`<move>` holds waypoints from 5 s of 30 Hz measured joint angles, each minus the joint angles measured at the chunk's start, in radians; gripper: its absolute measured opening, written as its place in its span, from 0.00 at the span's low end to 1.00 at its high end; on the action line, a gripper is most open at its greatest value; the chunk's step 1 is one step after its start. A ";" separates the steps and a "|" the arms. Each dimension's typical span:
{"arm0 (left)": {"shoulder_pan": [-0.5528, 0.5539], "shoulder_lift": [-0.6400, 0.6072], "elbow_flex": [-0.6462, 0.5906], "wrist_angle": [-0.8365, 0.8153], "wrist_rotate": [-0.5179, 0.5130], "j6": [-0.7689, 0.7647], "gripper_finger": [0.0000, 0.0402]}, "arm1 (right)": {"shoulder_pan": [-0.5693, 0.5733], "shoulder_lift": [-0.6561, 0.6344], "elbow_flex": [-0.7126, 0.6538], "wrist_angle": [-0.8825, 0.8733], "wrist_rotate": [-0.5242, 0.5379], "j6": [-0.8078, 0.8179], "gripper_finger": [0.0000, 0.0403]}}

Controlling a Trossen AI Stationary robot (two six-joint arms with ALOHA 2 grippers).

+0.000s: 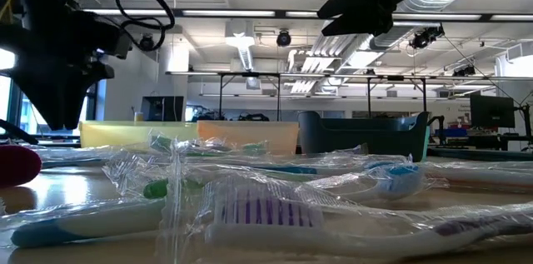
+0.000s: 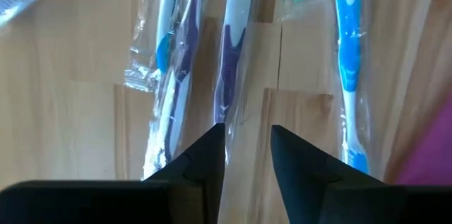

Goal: Pick & Place Toothbrushes
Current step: Put the violet toothbrush into the yellow bin

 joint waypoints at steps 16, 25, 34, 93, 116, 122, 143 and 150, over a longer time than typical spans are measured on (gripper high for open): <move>0.137 0.000 -0.083 0.104 0.051 0.032 0.28 | 0.000 0.000 0.000 -0.001 0.000 0.000 0.64; 0.163 0.000 -0.083 0.139 0.131 0.080 0.28 | 0.000 0.000 0.000 -0.001 0.000 0.000 0.64; 0.163 0.029 -0.083 0.151 0.128 0.083 0.28 | 0.000 0.000 0.000 -0.002 0.000 0.000 0.64; 0.163 0.173 0.186 -0.153 0.213 0.159 0.00 | 0.000 0.000 0.000 -0.116 -0.012 0.008 0.64; 0.164 0.171 0.608 -0.480 0.074 0.136 0.00 | 0.000 0.000 0.000 -0.120 -0.035 -0.026 0.64; 0.164 0.171 0.630 -0.490 -0.069 0.132 0.00 | 0.000 0.000 0.000 -0.081 -0.018 -0.038 0.64; 0.547 0.171 0.634 -0.130 -0.074 0.509 0.00 | -0.121 0.000 0.000 0.021 0.026 -0.214 0.64; 0.734 0.177 0.634 0.055 0.042 0.606 0.00 | -0.211 0.000 0.000 0.038 0.026 -0.237 0.64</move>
